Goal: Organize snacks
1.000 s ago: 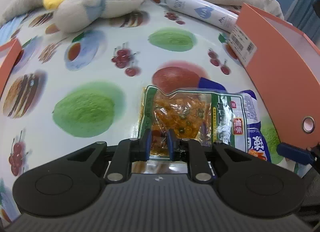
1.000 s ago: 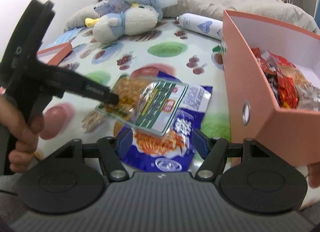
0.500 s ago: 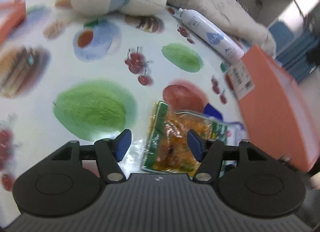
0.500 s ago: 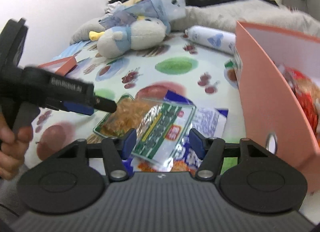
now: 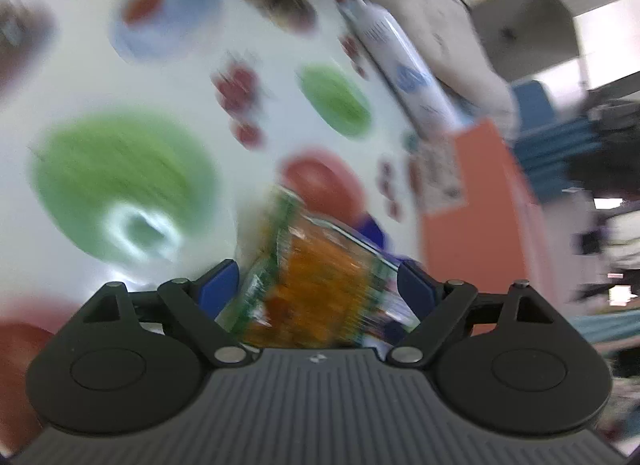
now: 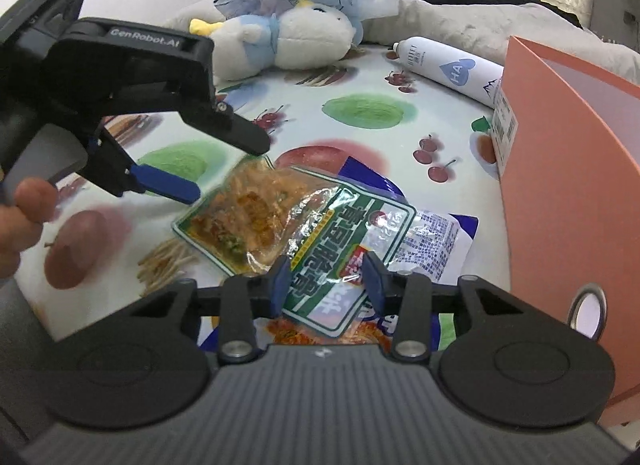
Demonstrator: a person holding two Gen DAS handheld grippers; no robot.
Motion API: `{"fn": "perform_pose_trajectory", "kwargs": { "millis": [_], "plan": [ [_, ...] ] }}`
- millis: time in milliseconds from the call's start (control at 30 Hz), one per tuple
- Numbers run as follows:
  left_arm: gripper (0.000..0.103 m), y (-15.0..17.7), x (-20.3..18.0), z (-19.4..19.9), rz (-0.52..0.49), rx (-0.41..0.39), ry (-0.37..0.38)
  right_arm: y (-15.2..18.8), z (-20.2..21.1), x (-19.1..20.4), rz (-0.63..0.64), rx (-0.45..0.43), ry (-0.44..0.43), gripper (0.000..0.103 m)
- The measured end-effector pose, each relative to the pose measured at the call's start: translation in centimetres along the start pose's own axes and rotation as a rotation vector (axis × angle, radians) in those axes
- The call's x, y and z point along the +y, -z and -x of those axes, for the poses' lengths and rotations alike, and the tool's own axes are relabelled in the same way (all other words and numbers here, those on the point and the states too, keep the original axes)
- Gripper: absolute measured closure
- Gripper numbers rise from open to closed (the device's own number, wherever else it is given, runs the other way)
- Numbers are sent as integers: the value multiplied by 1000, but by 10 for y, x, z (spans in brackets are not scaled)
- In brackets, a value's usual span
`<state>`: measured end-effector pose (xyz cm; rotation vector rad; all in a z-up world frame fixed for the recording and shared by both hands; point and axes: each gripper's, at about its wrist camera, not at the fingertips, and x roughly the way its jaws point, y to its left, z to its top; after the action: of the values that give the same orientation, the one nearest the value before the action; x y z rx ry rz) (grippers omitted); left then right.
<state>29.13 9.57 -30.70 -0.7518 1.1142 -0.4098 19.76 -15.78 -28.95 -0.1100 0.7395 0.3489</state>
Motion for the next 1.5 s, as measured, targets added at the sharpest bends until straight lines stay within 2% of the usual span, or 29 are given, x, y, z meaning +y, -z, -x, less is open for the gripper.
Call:
{"fn": "perform_pose_trajectory", "kwargs": {
  "millis": [233,267,433,567,667,833,900,1000,1033,1100,1167,1267,1433,1500],
  "plan": [
    [16,4,-3,0,3,-16,-1,2,1,-5,-35,-14,-33,60],
    [19,7,-5,1,-17,-22,-24,3,2,-5,-36,-16,-36,60],
    [44,17,-28,-2,-186,-28,-201,3,2,-3,-34,-21,-28,60],
    [56,30,-45,-9,-322,-49,-330,4,3,0,-22,-23,-33,60],
    [65,35,-49,-11,-373,-68,-374,3,4,3,-8,-22,-20,61],
    [73,39,-48,-4,-360,-88,-370,-3,11,2,-50,0,-14,60],
    [73,41,-47,2,-349,-105,-377,-6,15,0,-69,-2,12,52],
    [74,43,-44,14,-332,-145,-393,-6,21,0,-78,-16,44,48],
    [74,43,-41,20,-322,-157,-400,-6,22,0,-79,-18,64,45],
    [74,44,-38,27,-313,-180,-409,-5,22,1,-78,-26,108,20],
    [74,44,-34,36,-309,-202,-420,-3,20,2,-69,-25,123,19],
    [74,45,-27,48,-285,-235,-432,-1,9,2,-68,25,167,19],
    [75,47,-14,66,-229,-269,-430,1,-1,3,-65,48,169,19],
    [75,51,-11,69,-218,-269,-428,1,-5,4,-57,54,154,15]
  ]
}}
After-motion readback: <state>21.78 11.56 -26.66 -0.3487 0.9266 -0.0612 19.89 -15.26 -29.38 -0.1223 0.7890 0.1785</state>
